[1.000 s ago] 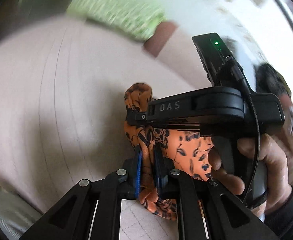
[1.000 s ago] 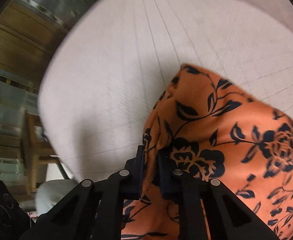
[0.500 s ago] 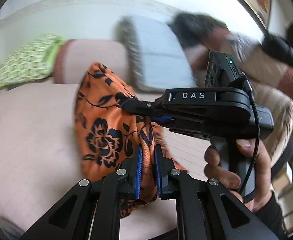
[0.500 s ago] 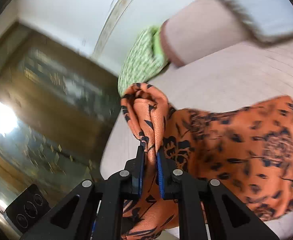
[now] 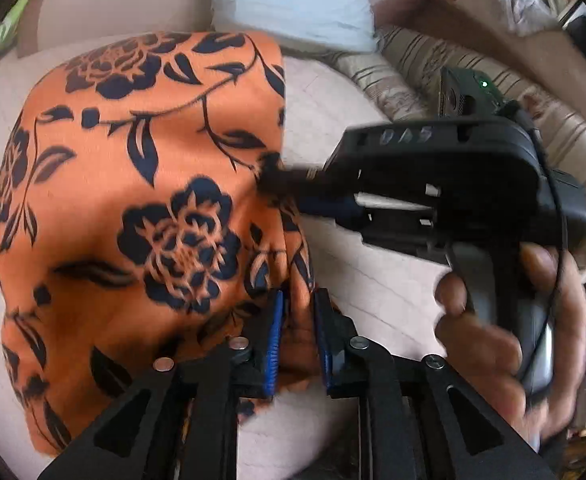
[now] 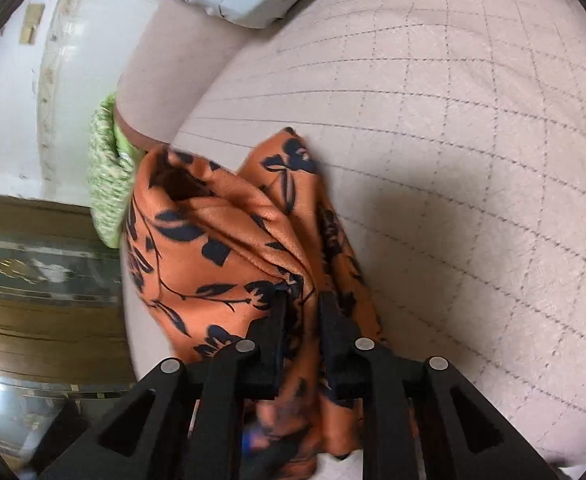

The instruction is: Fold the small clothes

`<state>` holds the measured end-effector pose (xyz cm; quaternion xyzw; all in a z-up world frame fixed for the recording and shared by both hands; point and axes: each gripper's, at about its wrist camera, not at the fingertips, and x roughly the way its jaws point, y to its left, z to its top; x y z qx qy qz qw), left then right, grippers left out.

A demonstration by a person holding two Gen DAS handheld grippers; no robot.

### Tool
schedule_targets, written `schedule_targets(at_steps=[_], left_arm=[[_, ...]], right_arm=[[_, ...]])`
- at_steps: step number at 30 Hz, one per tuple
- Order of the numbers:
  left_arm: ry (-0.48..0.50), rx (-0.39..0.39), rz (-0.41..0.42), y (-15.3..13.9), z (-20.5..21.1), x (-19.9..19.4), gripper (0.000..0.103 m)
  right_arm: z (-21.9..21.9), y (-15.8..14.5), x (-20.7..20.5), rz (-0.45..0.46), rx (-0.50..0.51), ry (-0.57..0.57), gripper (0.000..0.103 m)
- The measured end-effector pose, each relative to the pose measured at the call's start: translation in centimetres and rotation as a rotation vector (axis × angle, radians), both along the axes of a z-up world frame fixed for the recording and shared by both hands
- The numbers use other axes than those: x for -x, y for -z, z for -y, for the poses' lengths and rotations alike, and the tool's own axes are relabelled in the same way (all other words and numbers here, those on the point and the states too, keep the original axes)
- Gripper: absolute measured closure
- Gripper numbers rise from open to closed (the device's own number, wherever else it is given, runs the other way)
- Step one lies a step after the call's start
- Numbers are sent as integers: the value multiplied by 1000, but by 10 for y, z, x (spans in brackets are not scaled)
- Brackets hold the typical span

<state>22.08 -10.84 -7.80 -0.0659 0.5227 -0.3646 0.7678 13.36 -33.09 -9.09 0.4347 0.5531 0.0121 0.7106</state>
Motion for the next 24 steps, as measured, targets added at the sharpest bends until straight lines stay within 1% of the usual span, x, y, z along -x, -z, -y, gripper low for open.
schedule_targets(at_steps=[1, 2, 3, 4, 5, 6, 8, 9, 10, 11, 12, 13, 14, 15, 16, 17, 18, 19, 21, 22, 24], left_arm=[[2, 18, 10, -5, -6, 2, 78], [-2, 42, 21, -12, -16, 6, 72], [-8, 73, 42, -22, -28, 14, 65], [-16, 86, 64, -29, -36, 19, 62], [-34, 88, 91, -36, -43, 23, 57], [-62, 67, 122, -42, -48, 25, 55], [-79, 27, 138, -43, -52, 25, 56], [-95, -5, 127, -40, -48, 16, 56], [-96, -20, 107, -36, -46, 7, 56], [-81, -37, 84, -32, -38, 5, 56], [-66, -59, 78, -27, -28, -5, 56], [-60, -86, 83, -20, -21, -14, 56], [-55, -129, 88, -15, -12, -15, 58], [-46, -181, 81, -5, 1, -15, 60], [-35, -226, 70, 4, 9, -16, 64], [-33, -266, 65, 11, 14, -16, 70], [-35, -298, 66, 20, 21, -14, 71], [-33, -295, 68, 24, 23, -13, 71], [-31, -293, 86, 27, 29, -9, 71], [-26, -305, 94, 26, 33, -6, 71], [-13, -312, 88, 21, 35, -1, 71]], right_arm=[[3, -5, 2, 23, 1, 4, 81], [5, -13, 1, 47, 30, 6, 78], [6, -23, 3, 70, 68, 6, 72], [7, -33, 5, 100, 94, 9, 66], [8, -41, 7, 145, 99, 18, 64], [7, -50, 8, 189, 88, 21, 63], [0, -63, 5, 272, 52, 12, 62], [-4, -68, 1, 290, 60, 1, 55], [-11, -75, -7, 289, 76, -16, 50], [-10, -78, -10, 273, 89, -30, 49], [-14, -81, -20, 242, 110, -55, 49], [-20, -81, -38, 197, 152, -109, 49], [-25, -80, -54, 182, 192, -155, 50], [-28, -76, -68, 179, 242, -184, 56], [-27, -68, -75, 163, 290, -196, 71], [-25, -55, -80, 114, 303, -197, 85], [-22, -43, -80, 102, 290, -196, 94], [-20, -32, -77, 108, 295, -188, 94], [-14, -11, -80, 38, 311, -162, 94], [-10, -3, -88, 24, 324, -146, 94], [-9, 2, -94, 7, 342, -152, 94]])
